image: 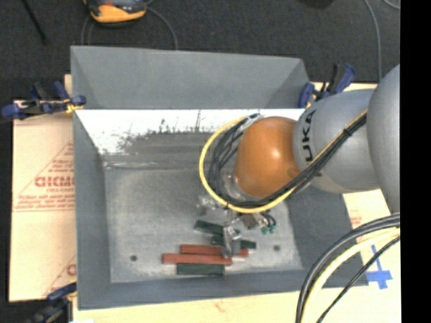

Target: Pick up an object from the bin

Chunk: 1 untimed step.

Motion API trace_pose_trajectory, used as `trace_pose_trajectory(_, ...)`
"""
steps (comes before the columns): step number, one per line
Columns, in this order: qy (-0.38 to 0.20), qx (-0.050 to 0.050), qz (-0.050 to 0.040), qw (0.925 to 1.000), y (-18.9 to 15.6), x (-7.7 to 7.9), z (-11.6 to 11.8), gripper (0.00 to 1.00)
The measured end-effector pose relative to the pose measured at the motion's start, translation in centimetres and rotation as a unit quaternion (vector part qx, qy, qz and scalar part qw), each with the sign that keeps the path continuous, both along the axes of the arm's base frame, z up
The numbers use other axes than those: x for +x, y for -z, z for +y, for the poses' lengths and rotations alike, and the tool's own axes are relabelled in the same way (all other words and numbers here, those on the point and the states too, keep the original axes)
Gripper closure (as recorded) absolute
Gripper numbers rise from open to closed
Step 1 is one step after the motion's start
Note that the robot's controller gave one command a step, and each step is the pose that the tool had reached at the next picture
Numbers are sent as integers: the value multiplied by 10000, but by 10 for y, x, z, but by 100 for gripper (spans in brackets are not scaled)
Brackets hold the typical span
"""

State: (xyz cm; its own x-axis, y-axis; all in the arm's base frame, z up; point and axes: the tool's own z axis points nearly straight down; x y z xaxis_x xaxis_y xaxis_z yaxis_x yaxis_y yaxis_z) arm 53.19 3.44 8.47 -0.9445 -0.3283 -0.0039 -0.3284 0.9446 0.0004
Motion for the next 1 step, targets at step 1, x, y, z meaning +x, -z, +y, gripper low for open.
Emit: trace_pose_trajectory(1, -50, 3, -9, 10000, 3, -9, 0, 0)
